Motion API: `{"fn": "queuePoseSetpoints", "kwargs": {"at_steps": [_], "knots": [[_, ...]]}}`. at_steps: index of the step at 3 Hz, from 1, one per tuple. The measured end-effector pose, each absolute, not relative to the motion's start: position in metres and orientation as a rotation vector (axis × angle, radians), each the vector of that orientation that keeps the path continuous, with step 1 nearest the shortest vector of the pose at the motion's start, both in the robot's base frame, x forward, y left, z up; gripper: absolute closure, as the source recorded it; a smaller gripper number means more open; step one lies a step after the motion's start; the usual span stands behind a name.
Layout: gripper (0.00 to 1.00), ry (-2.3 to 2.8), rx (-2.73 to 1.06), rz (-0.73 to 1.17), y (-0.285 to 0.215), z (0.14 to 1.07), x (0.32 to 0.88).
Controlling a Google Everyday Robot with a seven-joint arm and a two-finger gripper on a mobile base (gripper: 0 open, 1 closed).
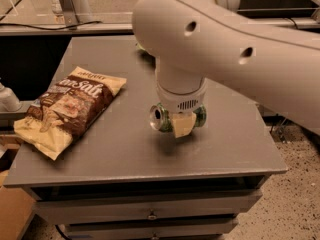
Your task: Knock green can over
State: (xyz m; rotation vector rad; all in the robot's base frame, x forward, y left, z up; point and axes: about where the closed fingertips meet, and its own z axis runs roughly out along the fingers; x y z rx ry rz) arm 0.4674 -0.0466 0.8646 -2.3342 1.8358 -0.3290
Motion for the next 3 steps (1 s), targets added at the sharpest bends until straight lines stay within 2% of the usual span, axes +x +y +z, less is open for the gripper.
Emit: {"fn": "queuePoseSetpoints", "kwargs": {"at_steps": [1, 2, 3], "knots": [[0.92, 1.913, -2.346, -0.481, -0.06, 0.8634, 0.4894], [0.75, 1.983, -2.34, -0.532, -0.067, 0.8622, 0.4965], [0.51, 2.022, -2.343, -0.539, -0.0686, 0.8605, 0.4964]]}}
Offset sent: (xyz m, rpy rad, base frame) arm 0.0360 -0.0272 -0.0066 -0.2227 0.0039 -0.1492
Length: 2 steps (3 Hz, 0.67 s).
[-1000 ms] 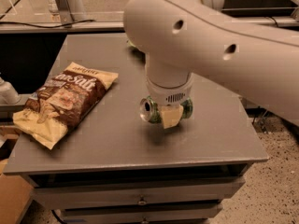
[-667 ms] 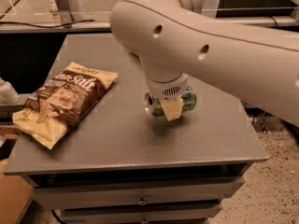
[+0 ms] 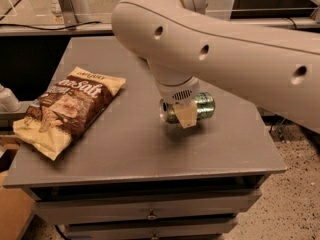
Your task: Knock green can over
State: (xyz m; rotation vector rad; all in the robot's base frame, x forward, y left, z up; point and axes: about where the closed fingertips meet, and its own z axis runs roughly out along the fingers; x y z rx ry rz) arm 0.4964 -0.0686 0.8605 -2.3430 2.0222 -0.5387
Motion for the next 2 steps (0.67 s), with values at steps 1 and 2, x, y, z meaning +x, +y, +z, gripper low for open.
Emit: {"fn": "queuePoseSetpoints", "kwargs": {"at_steps": [1, 2], "knots": [[0.28, 2.042, -2.346, -0.533, -0.0683, 0.8593, 0.494], [0.05, 2.056, -2.344, -0.515, -0.069, 0.8584, 0.4912]]}}
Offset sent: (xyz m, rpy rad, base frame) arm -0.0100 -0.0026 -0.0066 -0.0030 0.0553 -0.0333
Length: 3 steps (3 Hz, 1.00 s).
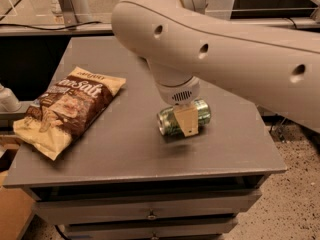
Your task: Knock green can over
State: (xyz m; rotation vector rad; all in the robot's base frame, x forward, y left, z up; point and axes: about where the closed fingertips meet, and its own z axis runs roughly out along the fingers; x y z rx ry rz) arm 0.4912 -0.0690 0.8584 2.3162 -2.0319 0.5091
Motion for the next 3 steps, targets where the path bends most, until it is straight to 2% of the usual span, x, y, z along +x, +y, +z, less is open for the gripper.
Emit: {"fn": "queuePoseSetpoints", "kwargs": {"at_steps": [1, 3], "knots": [[0.0, -2.043, 2.31, 0.487, -0.07, 0.857, 0.489], [0.0, -2.055, 2.301, 0.44, -0.074, 0.847, 0.484]]}}
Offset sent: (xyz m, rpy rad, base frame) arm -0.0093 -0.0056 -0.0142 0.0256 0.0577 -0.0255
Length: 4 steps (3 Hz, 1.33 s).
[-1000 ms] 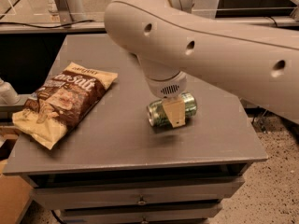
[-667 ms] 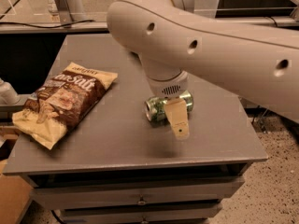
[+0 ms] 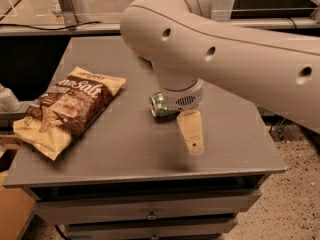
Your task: Knock green can over
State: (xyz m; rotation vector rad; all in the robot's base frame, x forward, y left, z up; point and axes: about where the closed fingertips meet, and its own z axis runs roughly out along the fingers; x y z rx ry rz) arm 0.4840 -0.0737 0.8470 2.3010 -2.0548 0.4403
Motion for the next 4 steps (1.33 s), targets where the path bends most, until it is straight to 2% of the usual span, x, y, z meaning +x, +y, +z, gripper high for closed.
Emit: {"fn": "queuePoseSetpoints", "kwargs": {"at_steps": [3, 4], "knots": [[0.0, -2.126, 2.276, 0.221, -0.0797, 0.8378, 0.4796], [0.0, -2.127, 2.274, 0.219, -0.0809, 0.8364, 0.4795]]}}
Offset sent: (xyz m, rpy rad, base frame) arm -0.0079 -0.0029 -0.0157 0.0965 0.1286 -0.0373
